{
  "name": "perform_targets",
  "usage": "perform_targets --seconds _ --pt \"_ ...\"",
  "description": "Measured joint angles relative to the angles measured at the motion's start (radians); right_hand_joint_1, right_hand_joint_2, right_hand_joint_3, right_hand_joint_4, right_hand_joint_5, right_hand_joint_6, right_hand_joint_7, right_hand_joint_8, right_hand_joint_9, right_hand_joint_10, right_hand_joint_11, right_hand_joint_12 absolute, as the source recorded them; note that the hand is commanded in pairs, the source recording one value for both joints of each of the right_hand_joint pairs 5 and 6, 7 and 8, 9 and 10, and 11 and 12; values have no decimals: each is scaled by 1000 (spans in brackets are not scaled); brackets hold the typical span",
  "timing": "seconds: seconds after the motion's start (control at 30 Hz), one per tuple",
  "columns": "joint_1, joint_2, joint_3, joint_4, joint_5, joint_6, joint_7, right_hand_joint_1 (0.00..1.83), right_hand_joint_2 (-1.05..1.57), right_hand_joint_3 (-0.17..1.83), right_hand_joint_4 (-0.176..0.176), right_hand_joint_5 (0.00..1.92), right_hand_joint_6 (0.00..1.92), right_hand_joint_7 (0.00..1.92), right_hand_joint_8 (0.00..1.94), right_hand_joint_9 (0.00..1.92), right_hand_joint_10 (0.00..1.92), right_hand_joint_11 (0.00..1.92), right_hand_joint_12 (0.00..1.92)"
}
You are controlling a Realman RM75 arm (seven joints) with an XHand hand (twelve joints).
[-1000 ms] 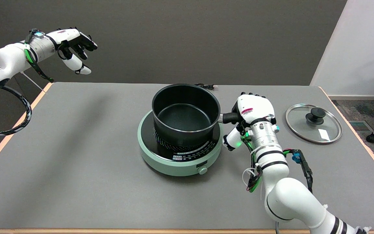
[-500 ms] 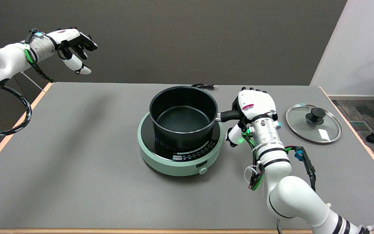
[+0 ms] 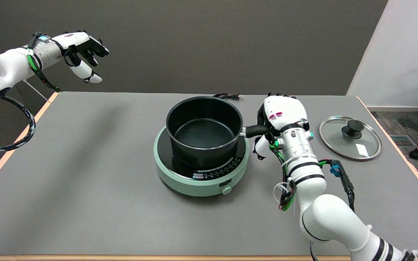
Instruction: Pick up the pot.
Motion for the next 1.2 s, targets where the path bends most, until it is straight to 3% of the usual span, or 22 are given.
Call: perform_targets --seconds 0.1,0.2,0.27,0.37,0.47,0.63,0.73,1.2 --pt "1 1 0 0 -4 -8 0 1337 -207 1134 -109 1435 1435 1435 1435 1435 1435 1435 1435" --pt "1 3 -1 0 -6 -15 0 1332 -36 861 -126 1571 1571 1571 1571 1571 1571 1571 1571" --pt "2 3 -1 0 -6 -19 0 1323 -17 788 -120 1606 1606 1606 1606 1606 1606 1606 1606" --pt "2 3 -2 0 -6 -20 0 1278 -339 972 -94 1416 1416 1416 1416 1416 1416 1416 1416" --pt "2 3 -3 0 -6 -22 -1 1257 -487 1200 -63 1310 1310 1310 1310 1310 1310 1310 1310" --pt "2 3 -4 -2 -4 -29 -1 1231 -603 1406 -32 1208 1208 1208 1208 1208 1208 1208 1208" --pt "2 3 -6 -3 -2 -32 -1 1195 -685 1633 -1 1107 1107 1107 1107 1107 1107 1107 1107" --pt "-1 3 -21 -6 4 -35 -3 1187 -731 1723 15 1057 1057 1057 1057 1057 1057 1057 1057"
